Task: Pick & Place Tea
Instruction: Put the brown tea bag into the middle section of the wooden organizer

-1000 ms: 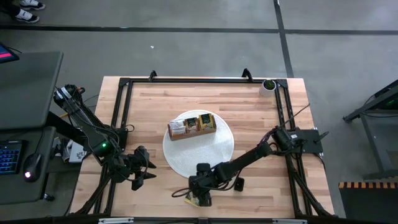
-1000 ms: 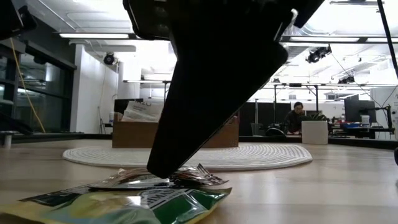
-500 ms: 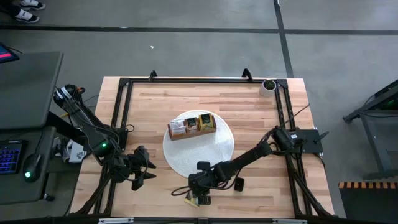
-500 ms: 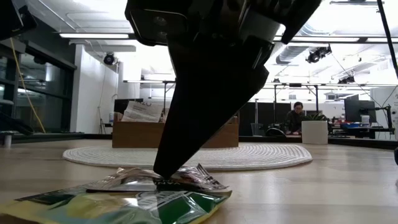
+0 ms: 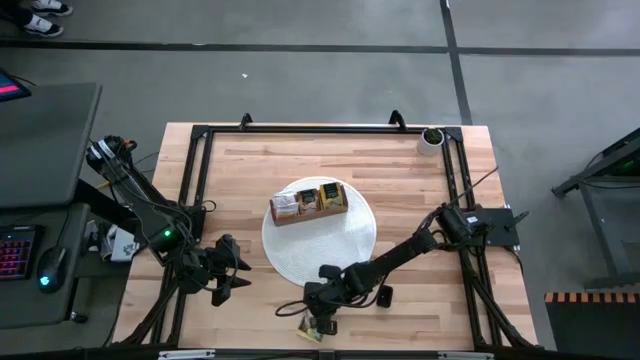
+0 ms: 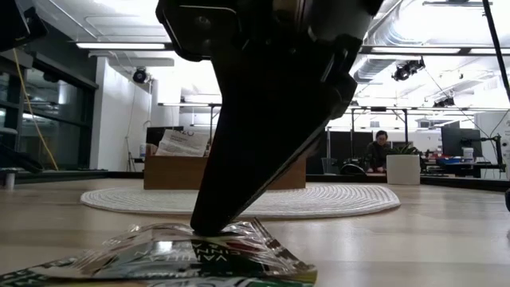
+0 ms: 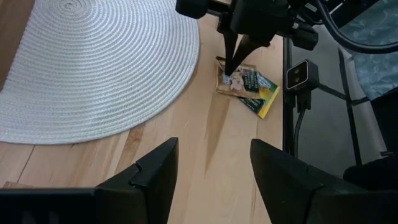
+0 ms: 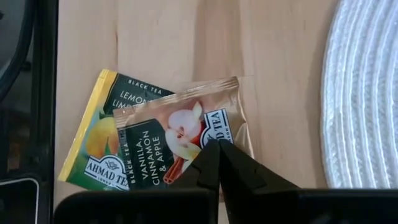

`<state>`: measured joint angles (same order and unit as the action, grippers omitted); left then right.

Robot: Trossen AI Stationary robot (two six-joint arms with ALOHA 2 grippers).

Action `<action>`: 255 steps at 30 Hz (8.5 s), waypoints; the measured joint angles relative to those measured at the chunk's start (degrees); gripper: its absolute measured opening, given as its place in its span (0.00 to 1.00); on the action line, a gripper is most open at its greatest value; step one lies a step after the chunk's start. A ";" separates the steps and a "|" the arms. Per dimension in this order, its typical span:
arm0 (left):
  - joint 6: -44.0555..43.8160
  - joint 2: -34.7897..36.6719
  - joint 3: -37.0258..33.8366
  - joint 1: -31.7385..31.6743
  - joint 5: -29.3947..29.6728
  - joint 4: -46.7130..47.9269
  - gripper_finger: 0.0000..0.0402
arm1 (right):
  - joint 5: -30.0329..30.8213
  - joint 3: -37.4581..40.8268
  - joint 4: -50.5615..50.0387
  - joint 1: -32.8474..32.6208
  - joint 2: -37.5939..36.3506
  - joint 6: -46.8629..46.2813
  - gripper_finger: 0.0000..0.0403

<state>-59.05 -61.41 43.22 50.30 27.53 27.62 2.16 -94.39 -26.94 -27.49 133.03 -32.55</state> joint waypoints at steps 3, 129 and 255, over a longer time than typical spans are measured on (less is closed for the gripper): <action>0.00 0.00 0.02 0.00 0.00 -0.02 0.50 | 1.83 0.02 0.03 -0.09 0.02 -1.05 0.00; -25.76 -20.65 -10.31 -0.07 3.82 -24.64 0.50 | 3.47 0.15 19.28 8.83 1.73 -0.32 0.00; -21.91 -0.43 -14.51 -19.17 -19.61 -29.15 0.00 | -0.79 0.42 24.75 6.25 -3.10 1.52 0.00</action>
<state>-80.95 -61.84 28.71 31.14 7.92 -1.54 1.37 -93.97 -2.19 -21.23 129.93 -31.03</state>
